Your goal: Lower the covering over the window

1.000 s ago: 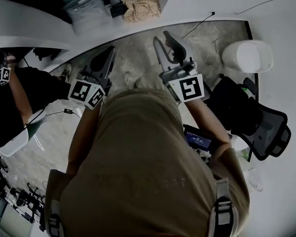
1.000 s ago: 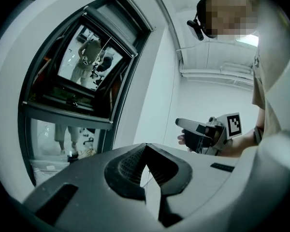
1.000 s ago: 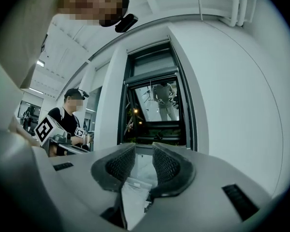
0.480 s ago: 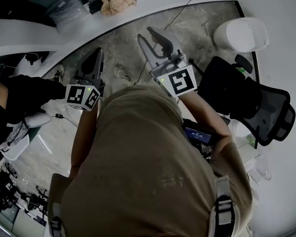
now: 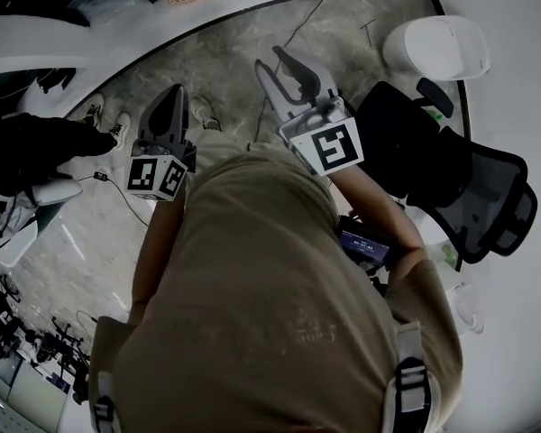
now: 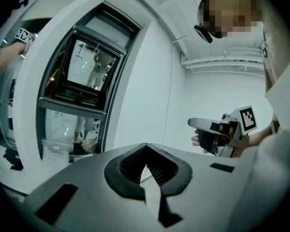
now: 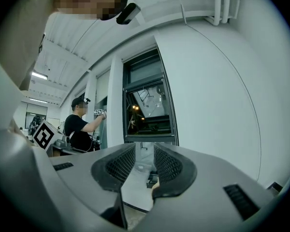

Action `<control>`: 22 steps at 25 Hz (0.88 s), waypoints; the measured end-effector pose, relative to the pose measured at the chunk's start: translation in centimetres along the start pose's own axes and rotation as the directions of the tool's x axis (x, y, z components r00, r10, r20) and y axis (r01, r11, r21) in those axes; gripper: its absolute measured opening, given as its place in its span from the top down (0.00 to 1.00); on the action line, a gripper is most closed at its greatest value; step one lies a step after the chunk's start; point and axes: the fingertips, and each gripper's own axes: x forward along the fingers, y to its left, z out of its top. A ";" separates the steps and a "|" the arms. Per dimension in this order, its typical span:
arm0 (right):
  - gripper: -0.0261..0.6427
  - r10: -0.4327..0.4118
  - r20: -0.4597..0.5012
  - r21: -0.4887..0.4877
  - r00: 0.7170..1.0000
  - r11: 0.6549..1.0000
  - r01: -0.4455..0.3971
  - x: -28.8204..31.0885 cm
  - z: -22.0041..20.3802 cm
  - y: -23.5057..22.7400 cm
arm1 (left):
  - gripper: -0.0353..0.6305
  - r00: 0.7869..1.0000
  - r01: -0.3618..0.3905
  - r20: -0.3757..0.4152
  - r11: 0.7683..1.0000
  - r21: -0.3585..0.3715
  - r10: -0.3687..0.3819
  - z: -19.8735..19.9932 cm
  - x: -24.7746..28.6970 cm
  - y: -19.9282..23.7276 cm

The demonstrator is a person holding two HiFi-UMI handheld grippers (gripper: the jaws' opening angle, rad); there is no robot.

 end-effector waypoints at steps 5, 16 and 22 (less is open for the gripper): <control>0.80 0.017 -0.014 0.020 1.000 1.000 -0.017 -2.5 -1.4 -0.3 | 0.93 0.993 -0.115 0.039 0.993 0.021 0.114 -1.0 -2.8 -1.2; 0.80 0.078 -0.076 -0.015 0.994 0.997 -0.079 -2.2 -3.5 4.2 | 0.92 0.984 -0.162 0.071 0.987 -0.007 0.162 -2.0 -7.8 2.1; 0.89 0.067 -0.155 -0.084 0.986 0.993 -0.081 -1.1 -4.1 7.2 | 0.92 0.983 -0.172 0.049 0.984 -0.053 0.175 -2.3 -10.0 4.7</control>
